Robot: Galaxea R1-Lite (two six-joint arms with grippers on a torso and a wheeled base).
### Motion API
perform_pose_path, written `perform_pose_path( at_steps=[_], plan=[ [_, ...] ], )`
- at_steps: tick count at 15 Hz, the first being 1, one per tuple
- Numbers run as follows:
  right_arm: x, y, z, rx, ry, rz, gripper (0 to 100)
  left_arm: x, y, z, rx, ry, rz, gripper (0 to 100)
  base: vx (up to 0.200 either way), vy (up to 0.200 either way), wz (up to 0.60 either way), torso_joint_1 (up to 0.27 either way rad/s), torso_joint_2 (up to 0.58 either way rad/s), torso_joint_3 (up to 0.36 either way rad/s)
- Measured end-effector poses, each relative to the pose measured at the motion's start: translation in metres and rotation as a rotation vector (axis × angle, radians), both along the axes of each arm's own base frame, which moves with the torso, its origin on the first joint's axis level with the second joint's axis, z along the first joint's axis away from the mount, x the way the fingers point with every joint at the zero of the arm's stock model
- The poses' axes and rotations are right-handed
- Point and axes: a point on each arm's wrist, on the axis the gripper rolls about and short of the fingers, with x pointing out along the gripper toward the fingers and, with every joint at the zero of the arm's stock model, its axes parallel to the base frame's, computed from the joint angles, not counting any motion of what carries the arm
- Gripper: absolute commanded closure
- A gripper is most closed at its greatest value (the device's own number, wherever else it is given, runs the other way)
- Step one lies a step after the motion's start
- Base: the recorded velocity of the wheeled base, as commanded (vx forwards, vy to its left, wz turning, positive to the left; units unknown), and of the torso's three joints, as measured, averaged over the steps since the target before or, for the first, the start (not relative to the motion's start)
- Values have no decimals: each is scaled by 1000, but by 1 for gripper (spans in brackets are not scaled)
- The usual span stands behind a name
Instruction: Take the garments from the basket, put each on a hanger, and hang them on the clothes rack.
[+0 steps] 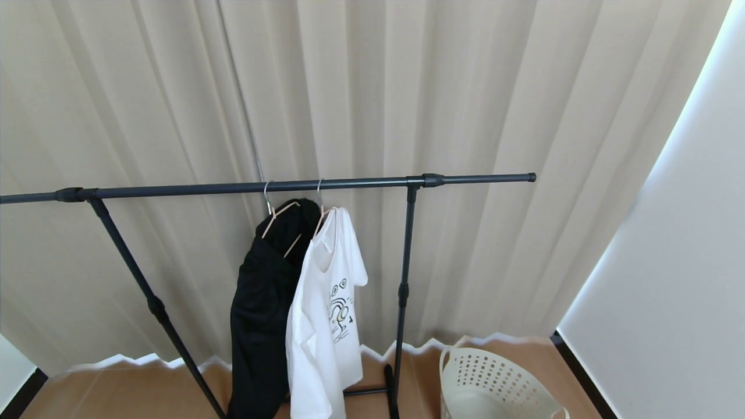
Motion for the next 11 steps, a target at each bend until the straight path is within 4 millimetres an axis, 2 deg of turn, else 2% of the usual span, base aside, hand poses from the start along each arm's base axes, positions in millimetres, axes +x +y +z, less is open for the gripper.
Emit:
perform_pose_path(
  at_steps=[11],
  plan=[
    [0,0,0,-1,-4,-1,0,0,0,1,-22,-3,0,0,0,0,0,0,0,0]
  ],
)
